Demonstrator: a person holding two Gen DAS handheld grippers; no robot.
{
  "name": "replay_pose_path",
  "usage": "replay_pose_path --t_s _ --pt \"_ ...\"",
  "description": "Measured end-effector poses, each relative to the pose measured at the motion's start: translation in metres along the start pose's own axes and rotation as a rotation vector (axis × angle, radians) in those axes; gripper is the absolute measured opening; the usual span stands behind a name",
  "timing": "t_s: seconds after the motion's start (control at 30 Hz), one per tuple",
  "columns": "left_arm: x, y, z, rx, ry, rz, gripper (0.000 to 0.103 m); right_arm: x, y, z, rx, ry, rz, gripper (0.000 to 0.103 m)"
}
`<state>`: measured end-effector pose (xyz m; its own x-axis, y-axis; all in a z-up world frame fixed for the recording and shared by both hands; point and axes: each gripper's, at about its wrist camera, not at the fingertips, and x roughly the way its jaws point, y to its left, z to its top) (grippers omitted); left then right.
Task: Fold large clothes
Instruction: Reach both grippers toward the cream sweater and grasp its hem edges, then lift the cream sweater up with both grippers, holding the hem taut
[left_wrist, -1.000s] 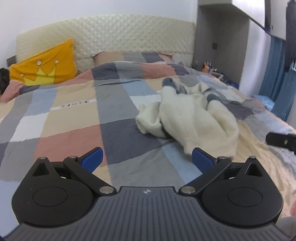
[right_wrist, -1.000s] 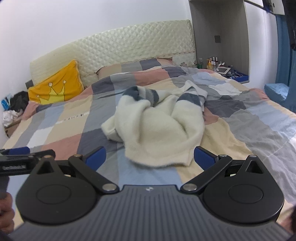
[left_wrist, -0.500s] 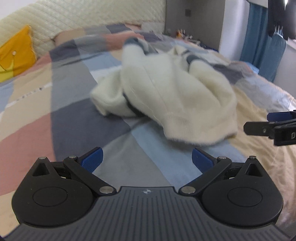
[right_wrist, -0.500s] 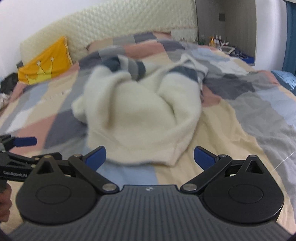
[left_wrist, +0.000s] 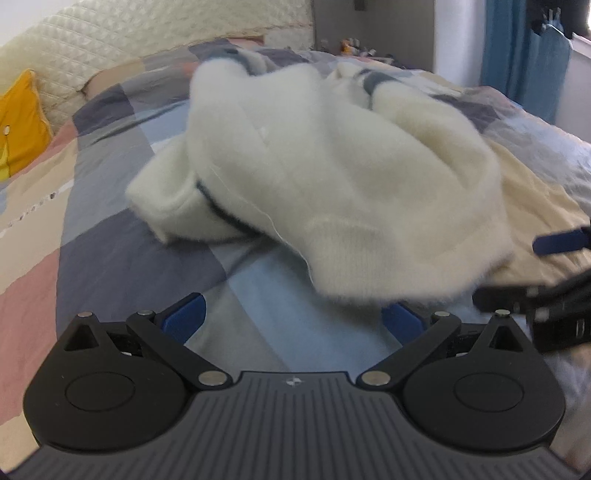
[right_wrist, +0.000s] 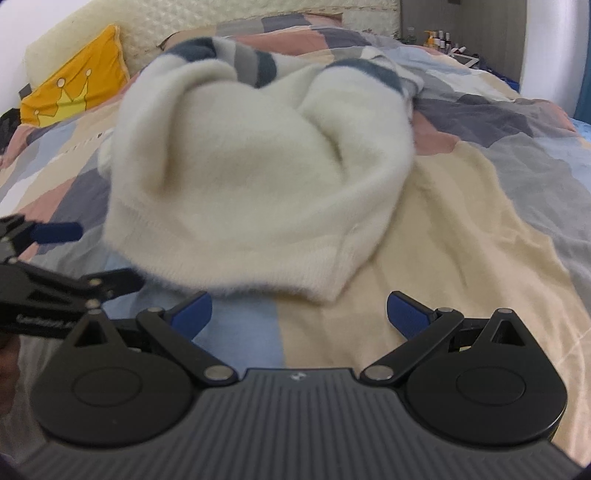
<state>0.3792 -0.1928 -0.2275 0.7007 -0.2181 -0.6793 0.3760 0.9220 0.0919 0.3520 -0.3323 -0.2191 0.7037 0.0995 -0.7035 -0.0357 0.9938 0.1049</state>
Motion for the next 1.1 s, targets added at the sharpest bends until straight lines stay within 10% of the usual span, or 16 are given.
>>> replay_pose_path --t_s 0.43,0.6,0.83,1.1 --pt "-0.011 -0.011 0.038 -0.098 -0.107 -0.083 0.052 0.007 0.016 0.023 -0.059 -0.158 -0.030 0.102" --pt "-0.014 -0.002 0.045 -0.228 -0.128 -0.107 0.032 0.013 0.019 0.031 -0.021 -0.219 -0.166 0.102" --pt "-0.046 -0.003 0.057 -0.246 -0.204 -0.126 0.025 0.007 0.005 0.022 0.029 -0.253 -0.282 0.102" --pt "-0.090 0.003 0.070 -0.276 -0.252 -0.138 0.023 -0.018 -0.026 0.026 0.060 -0.311 -0.385 0.074"
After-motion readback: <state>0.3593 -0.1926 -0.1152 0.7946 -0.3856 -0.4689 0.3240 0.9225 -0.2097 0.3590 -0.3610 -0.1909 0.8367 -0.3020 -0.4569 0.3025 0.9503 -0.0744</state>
